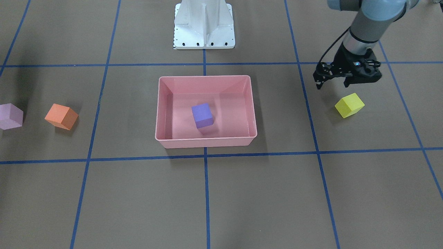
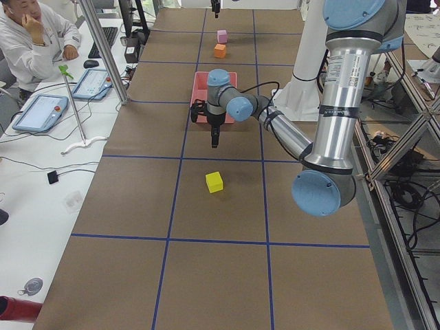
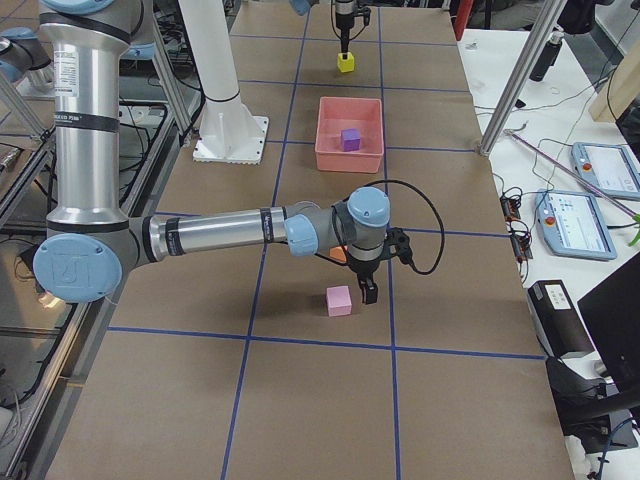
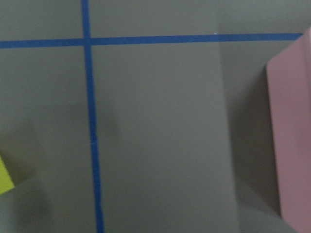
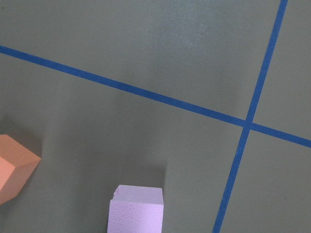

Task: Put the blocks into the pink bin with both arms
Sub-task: 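Open the left gripper to drop the purple cube into the bin, then move the left gripper down onto the yellow-green cube and grasp it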

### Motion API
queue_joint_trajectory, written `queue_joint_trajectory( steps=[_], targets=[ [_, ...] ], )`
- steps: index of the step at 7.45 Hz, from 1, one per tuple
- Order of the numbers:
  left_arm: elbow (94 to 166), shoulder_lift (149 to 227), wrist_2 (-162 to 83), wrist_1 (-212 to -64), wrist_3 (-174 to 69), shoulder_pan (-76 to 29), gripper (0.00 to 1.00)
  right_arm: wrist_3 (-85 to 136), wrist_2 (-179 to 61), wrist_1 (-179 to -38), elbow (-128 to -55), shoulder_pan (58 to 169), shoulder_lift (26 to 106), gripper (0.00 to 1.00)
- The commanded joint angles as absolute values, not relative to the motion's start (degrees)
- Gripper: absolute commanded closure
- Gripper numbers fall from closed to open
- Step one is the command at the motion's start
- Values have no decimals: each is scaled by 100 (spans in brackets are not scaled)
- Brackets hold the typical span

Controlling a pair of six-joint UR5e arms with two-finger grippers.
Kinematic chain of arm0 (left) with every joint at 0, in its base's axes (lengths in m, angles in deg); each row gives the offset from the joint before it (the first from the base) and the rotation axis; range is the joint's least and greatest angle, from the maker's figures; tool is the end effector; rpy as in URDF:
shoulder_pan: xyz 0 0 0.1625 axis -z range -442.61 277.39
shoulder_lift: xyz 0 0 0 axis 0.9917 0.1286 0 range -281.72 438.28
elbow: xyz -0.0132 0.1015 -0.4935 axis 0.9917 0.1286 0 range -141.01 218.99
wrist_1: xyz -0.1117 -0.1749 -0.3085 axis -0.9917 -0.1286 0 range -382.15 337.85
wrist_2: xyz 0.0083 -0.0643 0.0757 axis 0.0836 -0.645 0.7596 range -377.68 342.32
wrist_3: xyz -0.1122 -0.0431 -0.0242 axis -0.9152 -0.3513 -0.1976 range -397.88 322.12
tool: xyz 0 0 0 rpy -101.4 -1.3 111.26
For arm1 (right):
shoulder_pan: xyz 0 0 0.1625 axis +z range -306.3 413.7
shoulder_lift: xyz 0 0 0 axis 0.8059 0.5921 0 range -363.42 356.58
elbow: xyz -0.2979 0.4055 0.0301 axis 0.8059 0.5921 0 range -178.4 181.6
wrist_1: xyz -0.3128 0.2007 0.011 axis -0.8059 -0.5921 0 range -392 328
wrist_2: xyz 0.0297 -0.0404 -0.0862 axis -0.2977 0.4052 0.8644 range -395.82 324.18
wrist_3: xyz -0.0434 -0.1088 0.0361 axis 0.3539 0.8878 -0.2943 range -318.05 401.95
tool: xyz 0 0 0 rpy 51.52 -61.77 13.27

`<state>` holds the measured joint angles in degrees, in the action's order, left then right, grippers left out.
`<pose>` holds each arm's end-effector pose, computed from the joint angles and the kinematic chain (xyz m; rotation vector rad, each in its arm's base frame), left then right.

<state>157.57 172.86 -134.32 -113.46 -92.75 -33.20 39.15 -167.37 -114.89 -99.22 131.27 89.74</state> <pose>0.2496 -0.4117 0.5090 0.0636 0.7398 -0.0979 -0.0431 -0.4369 0.6828 0.1491 -0.7491 -0.2532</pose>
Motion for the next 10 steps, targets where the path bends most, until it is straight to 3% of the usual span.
queue_joint_trajectory(
  steps=[1,7,10],
  targets=[
    [15241,16681,-13440,-12308,-9334,-3076,0,3905,-16740,-11488,-9903,13113,8975,0],
    [13631,16705,-13598,-14254,-9756,-3137,0,3914,-16740,-11488,-9894,13095,8975,0],
    [13620,16714,-13651,-14309,-10229,-3181,0,3914,-16731,-11488,-9894,13086,8975,0]
  ],
)
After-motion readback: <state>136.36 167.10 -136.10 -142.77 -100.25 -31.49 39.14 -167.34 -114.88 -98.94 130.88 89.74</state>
